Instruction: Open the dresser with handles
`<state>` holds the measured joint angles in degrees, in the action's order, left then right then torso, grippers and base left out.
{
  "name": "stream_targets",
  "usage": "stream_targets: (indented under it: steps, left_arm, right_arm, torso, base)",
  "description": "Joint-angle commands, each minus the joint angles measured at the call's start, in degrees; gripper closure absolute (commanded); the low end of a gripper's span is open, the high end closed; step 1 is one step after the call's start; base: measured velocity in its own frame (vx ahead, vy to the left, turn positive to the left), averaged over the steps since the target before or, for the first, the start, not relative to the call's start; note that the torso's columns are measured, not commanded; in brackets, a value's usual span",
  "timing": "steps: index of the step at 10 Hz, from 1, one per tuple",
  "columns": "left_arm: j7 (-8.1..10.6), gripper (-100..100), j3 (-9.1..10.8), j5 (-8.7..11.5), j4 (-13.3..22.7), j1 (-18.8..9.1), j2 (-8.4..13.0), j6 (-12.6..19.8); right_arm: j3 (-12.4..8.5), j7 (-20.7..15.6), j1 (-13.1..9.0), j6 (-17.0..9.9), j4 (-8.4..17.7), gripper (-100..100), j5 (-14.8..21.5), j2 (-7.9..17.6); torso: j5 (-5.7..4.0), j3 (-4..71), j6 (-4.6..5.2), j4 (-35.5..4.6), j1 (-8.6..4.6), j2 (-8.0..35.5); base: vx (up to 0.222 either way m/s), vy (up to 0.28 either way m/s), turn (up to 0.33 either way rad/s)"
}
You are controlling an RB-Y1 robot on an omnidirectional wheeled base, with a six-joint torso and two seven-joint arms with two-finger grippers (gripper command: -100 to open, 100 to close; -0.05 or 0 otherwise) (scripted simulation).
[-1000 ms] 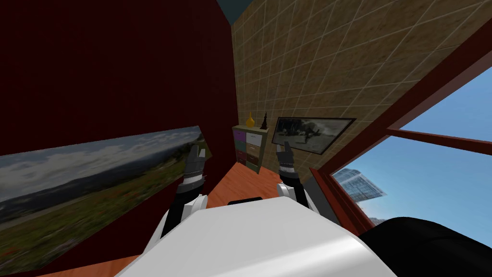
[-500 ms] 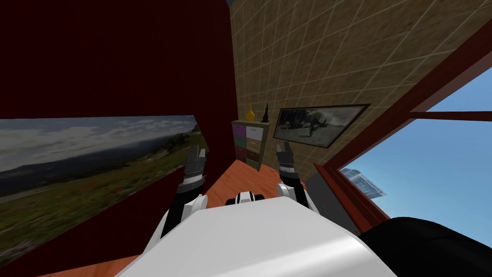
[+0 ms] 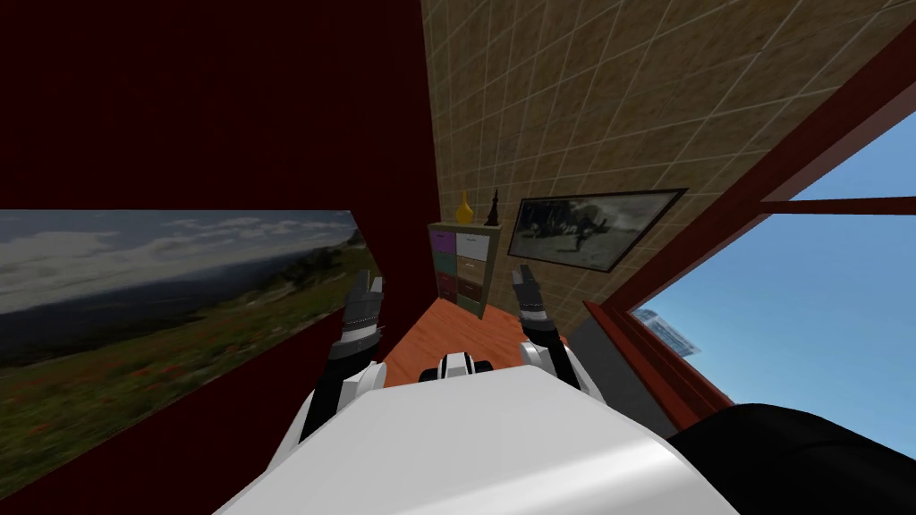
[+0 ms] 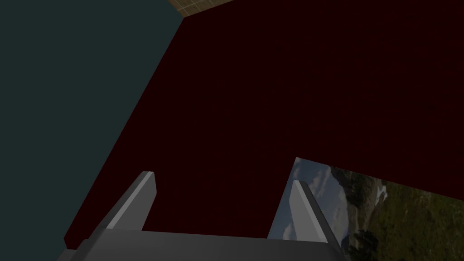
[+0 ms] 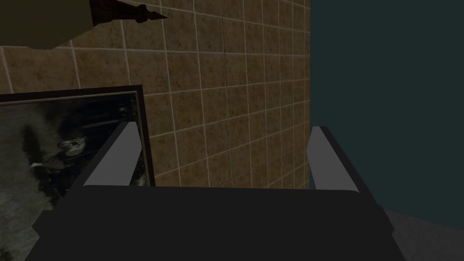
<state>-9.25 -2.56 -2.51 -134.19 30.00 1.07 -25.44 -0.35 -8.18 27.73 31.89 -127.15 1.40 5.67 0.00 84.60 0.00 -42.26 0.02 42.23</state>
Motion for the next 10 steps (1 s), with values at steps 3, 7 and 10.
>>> stream_targets:
  steps: [3, 7, 10]
  left_arm:
    - [0.00, 0, 0.00, 0.00, 0.00, 0.00, 0.00, 0.00]
    - [0.00, 0, 0.00, 0.00, 0.00, 0.00, 0.00, 0.00]
    - [0.00, 0, 0.00, 0.00, 0.00, -0.01, 0.00, 0.00]
  right_arm:
    - [-0.78, -7.37, -0.94, 0.26, 2.71, -100, 2.49, 3.17]
    - [-1.32, -12.47, -1.60, 0.44, 4.52, -100, 4.20, 4.34]
    - [-1.92, -17.35, -2.34, 0.64, 6.57, -100, 6.11, 5.17]
  torso:
    - [0.01, -0.06, -0.01, -0.03, 0.00, 0.12]
    - [0.00, -0.04, 0.01, -0.02, -0.01, 0.07]
    - [-0.01, -0.02, -0.01, -0.02, -0.03, 0.04]
  base:
    - [0.087, 0.048, -0.073]
    - [0.076, 0.043, -0.079]
    - [0.072, 0.037, -0.082]
